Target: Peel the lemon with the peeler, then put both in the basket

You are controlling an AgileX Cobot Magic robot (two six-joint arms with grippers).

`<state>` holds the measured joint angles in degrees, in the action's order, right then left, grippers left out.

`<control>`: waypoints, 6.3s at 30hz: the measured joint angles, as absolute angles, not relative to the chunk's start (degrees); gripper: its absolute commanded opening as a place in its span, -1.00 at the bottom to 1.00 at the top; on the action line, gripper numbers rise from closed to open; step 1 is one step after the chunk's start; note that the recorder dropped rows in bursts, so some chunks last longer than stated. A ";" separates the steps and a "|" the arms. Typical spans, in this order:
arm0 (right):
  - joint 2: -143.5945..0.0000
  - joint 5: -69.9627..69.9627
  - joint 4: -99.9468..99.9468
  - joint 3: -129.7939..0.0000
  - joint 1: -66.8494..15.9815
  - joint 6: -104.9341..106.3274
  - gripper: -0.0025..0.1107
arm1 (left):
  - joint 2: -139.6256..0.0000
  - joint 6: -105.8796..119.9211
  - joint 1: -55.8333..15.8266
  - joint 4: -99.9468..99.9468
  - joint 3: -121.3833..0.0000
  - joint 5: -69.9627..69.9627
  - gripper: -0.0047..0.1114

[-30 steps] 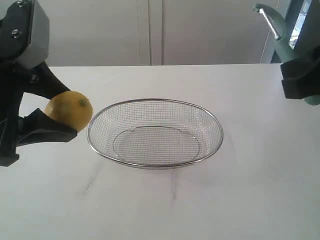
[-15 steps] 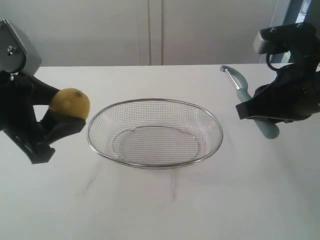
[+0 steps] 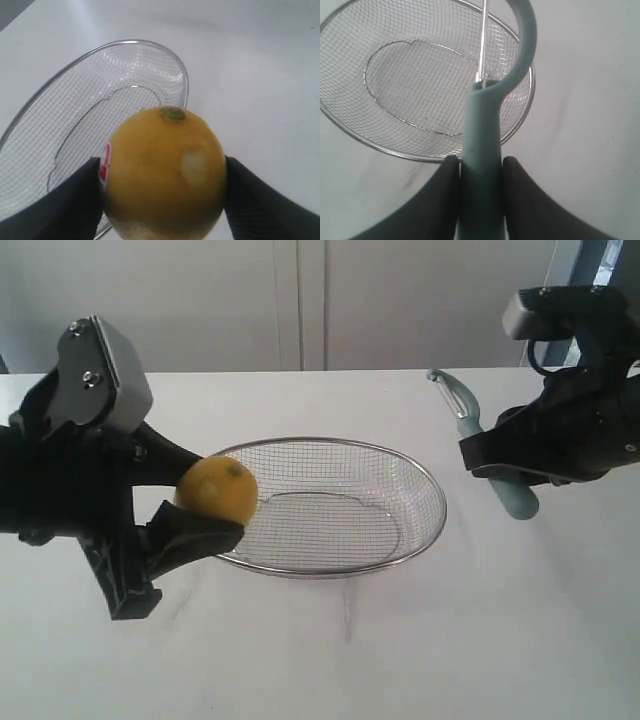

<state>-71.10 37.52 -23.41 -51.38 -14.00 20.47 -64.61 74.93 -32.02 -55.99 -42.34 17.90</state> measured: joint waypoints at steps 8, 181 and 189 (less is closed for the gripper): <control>-71.10 38.60 -26.15 -51.38 -14.46 23.86 -0.96 | -71.20 82.93 -24.70 -65.54 -49.37 33.90 -0.92; -77.33 36.13 -47.26 -60.48 -31.32 23.55 -0.96 | -80.11 91.31 -16.55 -74.91 -52.99 34.39 -0.92; -72.24 33.81 -37.58 -60.48 -31.32 20.53 -0.96 | -80.11 91.31 -16.55 -74.91 -52.99 34.39 -0.92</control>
<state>-72.24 33.81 -37.58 -60.48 -31.32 20.53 -80.11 91.31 -16.55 -74.91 -52.99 34.39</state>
